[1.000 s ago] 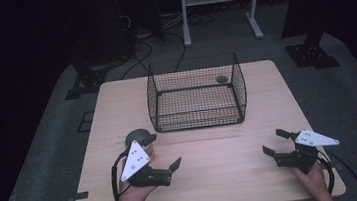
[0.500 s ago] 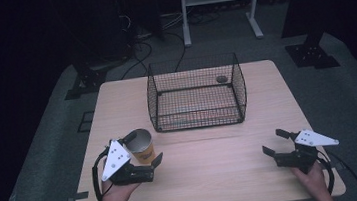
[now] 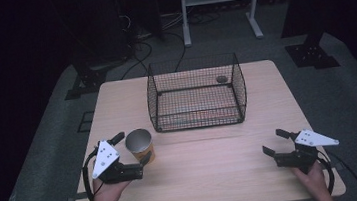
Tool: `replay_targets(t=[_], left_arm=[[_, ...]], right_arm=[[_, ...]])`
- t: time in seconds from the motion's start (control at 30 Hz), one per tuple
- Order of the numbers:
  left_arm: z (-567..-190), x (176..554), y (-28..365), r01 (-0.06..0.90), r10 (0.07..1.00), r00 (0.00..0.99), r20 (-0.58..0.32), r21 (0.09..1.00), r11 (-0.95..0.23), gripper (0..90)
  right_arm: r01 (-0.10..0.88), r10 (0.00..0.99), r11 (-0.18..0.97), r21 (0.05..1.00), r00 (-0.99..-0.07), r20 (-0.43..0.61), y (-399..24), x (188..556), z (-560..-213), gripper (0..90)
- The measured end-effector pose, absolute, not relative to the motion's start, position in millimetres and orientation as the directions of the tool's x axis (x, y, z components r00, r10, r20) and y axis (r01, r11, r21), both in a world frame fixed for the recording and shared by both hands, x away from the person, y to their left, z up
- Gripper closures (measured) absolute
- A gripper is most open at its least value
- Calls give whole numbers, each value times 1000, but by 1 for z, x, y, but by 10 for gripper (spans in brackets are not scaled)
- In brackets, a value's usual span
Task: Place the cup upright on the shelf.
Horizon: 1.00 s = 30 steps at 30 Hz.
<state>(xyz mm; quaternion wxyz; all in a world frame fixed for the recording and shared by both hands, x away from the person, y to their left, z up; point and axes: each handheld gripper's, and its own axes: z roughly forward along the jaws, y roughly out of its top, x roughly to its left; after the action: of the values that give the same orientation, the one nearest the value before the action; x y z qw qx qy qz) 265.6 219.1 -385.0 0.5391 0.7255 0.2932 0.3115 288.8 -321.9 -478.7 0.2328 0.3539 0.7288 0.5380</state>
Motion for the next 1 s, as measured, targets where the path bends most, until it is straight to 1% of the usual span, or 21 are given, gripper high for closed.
replay_targets(t=[0.33,0.4,0.6,0.77,1.0], left_arm=[[-397,274,229,131,776,621,111,961,-243,2],[-399,275,233,140,780,619,92,964,-224,2],[-407,280,235,165,784,616,82,959,-230,2],[-412,282,236,168,786,612,83,958,-232,2],[-424,289,235,203,790,609,75,948,-247,2]], right_arm=[[265,766,171,949,-641,41,-322,289,-479,130],[265,766,172,949,-641,40,-322,289,-479,130],[264,767,172,949,-641,40,-322,289,-479,130],[265,768,170,949,-639,41,-322,289,-479,130],[263,767,174,949,-641,37,-322,289,-479,130]])
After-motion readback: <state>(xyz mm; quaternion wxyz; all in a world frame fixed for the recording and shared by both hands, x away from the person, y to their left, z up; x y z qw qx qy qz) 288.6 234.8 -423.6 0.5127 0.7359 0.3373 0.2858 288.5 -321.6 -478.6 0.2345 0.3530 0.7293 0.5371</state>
